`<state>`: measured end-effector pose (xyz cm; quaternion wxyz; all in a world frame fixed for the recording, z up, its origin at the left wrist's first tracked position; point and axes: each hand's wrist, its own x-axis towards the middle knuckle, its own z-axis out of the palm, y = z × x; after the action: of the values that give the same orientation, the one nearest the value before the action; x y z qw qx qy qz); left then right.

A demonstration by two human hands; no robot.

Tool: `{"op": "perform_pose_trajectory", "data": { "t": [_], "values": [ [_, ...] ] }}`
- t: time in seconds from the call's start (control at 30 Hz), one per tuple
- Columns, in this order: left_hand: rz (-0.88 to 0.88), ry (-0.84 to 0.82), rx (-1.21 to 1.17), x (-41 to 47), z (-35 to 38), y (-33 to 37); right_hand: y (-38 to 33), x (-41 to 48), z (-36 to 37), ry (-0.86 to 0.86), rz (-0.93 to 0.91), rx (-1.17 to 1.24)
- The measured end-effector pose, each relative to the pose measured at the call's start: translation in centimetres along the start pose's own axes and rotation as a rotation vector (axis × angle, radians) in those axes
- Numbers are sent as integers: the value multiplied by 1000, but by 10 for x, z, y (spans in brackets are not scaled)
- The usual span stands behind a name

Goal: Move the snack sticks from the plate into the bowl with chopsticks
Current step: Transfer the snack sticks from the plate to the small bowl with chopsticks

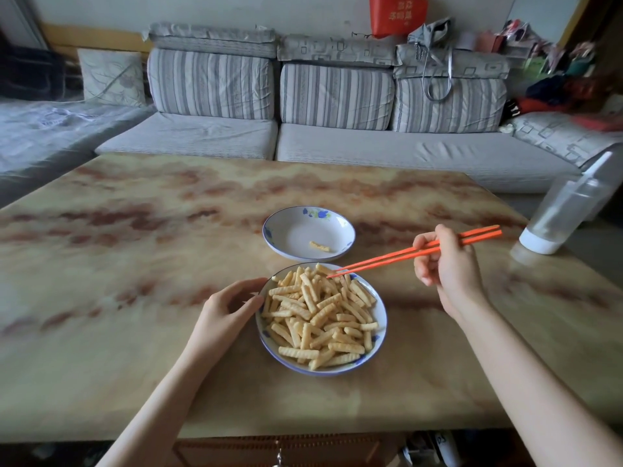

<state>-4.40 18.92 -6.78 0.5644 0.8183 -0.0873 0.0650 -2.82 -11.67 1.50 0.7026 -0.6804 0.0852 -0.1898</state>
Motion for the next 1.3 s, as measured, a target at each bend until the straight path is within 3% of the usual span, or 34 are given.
{"op": "perform_pose_trajectory", "data": {
  "t": [0.4, 0.57, 0.87, 1.0, 1.3],
  "values": [
    [-10, -3, -12, 1, 0, 0, -9, 30, 29, 167, -19, 66],
    [0, -13, -30, 1, -1, 1, -1, 34, 49, 97, -51, -65],
    [2, -10, -24, 1, -1, -1, -10, 20, 32, 56, -55, 18],
    [1, -4, -19, 1, -1, -1, -18, 5, 22, -61, -63, -15],
    [2, -7, -31, 1, 0, 1, -12, -6, 14, -90, -94, -87]
  ]
}}
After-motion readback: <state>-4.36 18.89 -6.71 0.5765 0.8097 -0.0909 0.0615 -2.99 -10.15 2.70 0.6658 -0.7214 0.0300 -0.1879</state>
